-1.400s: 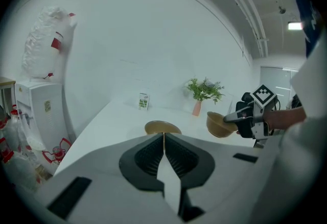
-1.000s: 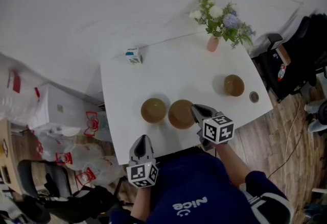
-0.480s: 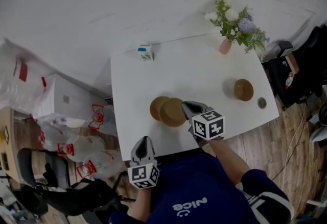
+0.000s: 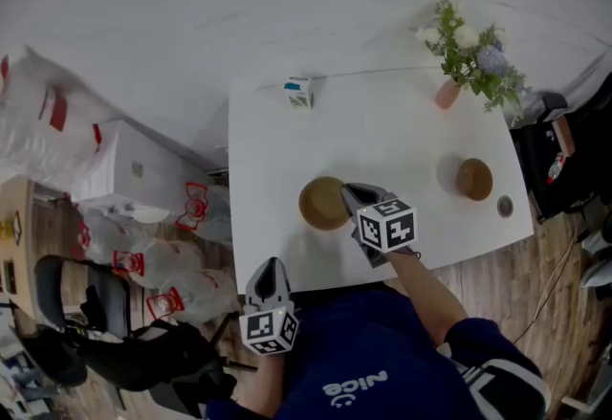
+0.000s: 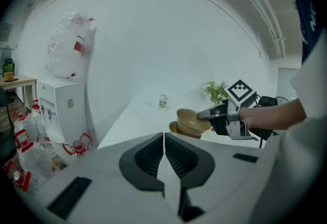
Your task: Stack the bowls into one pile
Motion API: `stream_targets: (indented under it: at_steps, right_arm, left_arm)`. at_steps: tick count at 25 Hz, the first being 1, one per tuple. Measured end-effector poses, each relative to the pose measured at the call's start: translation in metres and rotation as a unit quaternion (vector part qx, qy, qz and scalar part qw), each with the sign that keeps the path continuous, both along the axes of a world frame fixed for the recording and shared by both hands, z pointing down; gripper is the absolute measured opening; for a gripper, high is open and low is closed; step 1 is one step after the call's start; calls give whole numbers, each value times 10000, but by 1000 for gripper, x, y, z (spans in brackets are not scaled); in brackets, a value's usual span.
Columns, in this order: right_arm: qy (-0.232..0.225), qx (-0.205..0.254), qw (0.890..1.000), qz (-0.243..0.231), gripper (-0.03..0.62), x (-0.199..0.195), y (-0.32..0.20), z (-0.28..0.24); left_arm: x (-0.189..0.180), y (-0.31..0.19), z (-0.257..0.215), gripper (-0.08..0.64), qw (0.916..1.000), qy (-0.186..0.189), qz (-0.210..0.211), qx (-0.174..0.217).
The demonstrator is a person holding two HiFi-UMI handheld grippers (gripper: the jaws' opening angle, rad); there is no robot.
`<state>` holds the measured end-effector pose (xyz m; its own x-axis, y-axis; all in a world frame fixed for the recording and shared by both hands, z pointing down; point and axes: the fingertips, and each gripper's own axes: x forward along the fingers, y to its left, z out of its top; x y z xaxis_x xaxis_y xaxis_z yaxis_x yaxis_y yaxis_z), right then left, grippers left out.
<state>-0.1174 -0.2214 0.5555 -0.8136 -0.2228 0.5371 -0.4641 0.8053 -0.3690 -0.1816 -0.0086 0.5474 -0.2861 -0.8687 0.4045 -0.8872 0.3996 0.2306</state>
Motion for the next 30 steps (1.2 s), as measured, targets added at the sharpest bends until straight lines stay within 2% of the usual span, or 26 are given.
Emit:
stream_targets:
  at_steps: [6, 10, 13, 20, 24, 26, 30]
  right_arm:
    - [229, 56, 9997, -45, 37, -12, -1, 13]
    - [216, 40, 9997, -130, 38, -18, -1, 20]
    - [193, 148, 9993, -269, 38, -23, 1, 22]
    - [528, 382, 9969, -444, 38, -20, 3, 32]
    - [478, 297, 9970, -522, 73, -22, 7, 32]
    - [394, 278, 9971, -583, 148, -23, 9, 29]
    - [189, 267, 9973, -660, 152, -19, 7, 21]
  left_arm:
    - [-2, -8, 3, 26, 9999, 5, 140, -87]
    - [-2, -15, 3, 26, 9997, 34, 208, -96]
    - [-3, -17, 6, 26, 9996, 70, 226, -147]
    - [-6, -22, 11, 26, 9995, 119, 231, -191]
    - [-7, -28, 13, 26, 9993, 147, 295, -173]
    - [-5, -34, 13, 25, 9991, 148, 361, -172]
    - [2, -49, 10, 26, 9985, 61, 534, -114]
